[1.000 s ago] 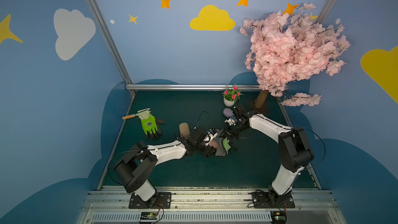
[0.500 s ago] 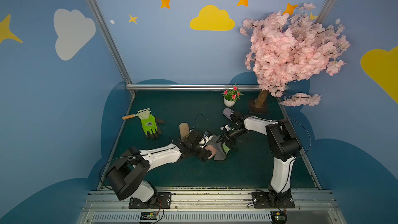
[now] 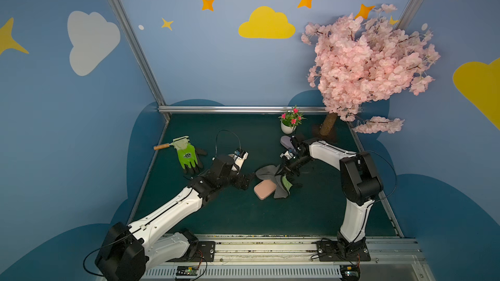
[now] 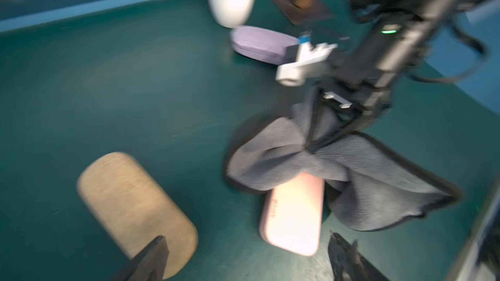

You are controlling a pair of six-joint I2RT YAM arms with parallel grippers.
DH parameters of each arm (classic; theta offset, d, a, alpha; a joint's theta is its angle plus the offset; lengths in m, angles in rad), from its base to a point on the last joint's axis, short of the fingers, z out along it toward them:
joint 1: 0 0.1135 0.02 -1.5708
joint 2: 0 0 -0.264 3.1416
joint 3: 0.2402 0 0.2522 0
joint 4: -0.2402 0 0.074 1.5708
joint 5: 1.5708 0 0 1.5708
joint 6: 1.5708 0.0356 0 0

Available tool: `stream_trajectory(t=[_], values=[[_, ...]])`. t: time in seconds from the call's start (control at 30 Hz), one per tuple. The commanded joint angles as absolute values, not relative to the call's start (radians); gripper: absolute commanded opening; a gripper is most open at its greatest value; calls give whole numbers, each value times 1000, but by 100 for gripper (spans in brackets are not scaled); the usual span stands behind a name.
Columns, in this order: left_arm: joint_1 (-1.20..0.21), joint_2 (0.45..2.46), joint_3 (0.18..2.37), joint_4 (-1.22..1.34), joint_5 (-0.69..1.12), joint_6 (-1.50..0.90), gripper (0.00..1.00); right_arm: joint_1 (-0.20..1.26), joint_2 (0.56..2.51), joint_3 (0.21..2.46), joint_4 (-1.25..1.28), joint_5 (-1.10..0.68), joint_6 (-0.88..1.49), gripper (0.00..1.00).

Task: Wipe the eyeglass case
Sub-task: Adjust the eyeglass case at the center of the board.

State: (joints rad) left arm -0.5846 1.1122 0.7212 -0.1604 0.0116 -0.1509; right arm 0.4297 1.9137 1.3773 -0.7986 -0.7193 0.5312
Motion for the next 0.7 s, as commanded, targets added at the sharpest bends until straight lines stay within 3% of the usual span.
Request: stream_trajectory(t=[0.0,0.2,0.43,0.67], values=[[-555,1116,742,-207,57,-211,93,427,1802,1500,-911,-671,494,0],[-550,1224,771,-227,56,-214,94,390,1677,1478,-1005,-544,557,0],[-549,1369,858,-208,109,-262,92,424,1447,1165,-952,-378,836,0],[-560,1537,880,-148,297,-233,80,471,1528,1062,-853,-327,909,0]])
